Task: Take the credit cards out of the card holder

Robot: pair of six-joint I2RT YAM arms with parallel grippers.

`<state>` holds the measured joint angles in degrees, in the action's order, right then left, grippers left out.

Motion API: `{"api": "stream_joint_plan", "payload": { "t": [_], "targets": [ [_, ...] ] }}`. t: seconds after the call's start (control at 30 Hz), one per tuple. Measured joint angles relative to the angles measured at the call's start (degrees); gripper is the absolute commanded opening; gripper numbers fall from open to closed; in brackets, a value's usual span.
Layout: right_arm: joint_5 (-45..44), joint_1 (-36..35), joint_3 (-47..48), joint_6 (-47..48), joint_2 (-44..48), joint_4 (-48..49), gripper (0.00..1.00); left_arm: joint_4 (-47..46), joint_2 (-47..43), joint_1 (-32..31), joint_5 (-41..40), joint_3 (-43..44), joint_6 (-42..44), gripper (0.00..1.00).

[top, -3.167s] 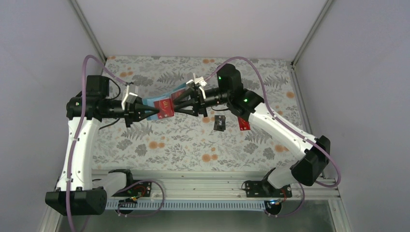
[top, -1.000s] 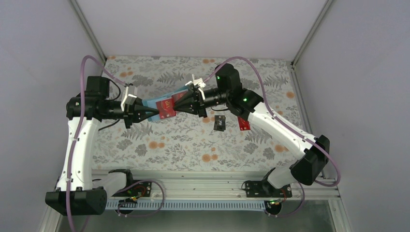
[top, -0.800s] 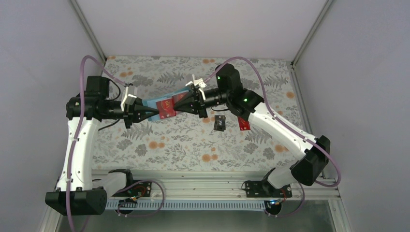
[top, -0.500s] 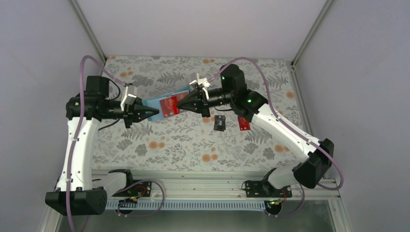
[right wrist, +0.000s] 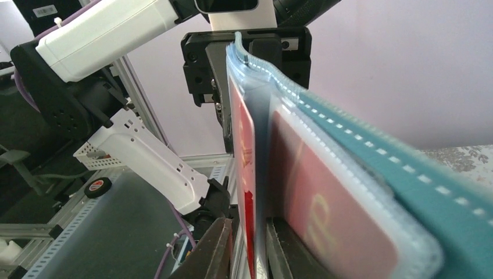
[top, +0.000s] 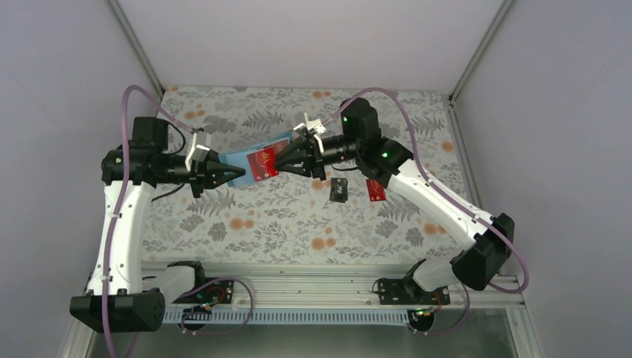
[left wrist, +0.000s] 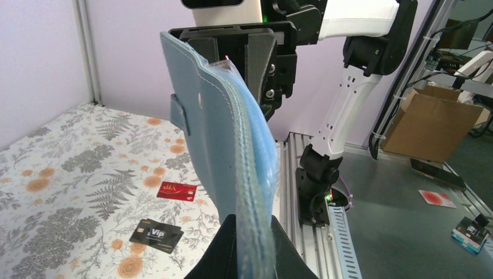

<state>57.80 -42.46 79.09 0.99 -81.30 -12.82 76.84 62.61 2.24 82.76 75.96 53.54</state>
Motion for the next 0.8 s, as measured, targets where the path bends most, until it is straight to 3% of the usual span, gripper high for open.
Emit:
{"api": "stream_joint_plan", "payload": {
  "t": [0.13,0.43,0.67,0.8],
  "targets": [
    [0.9,-0.5,0.0,-0.7,-1.0,0.9,0.05,0.0,0.0,0.3,0.0,0.0,0.0,0.02],
    [-1.7,1.1,-1.4,-1.7,0.9,0.3,0.04,-0.8,0.0,0.7,-0.1,0.0,-1.1,0.02],
    [-8.2,18.4,-3.7,-5.1,6.4,-8.3,0.04,-11.0,-0.4,1.1,-5.6,-2.0,-13.0,0.03],
    [-13.0,26.1,-8.7,-8.4,6.3,-13.6,0.04,-19.4,-0.3,1.1,-17.6,-5.0,-23.1,0.02]
  ]
}}
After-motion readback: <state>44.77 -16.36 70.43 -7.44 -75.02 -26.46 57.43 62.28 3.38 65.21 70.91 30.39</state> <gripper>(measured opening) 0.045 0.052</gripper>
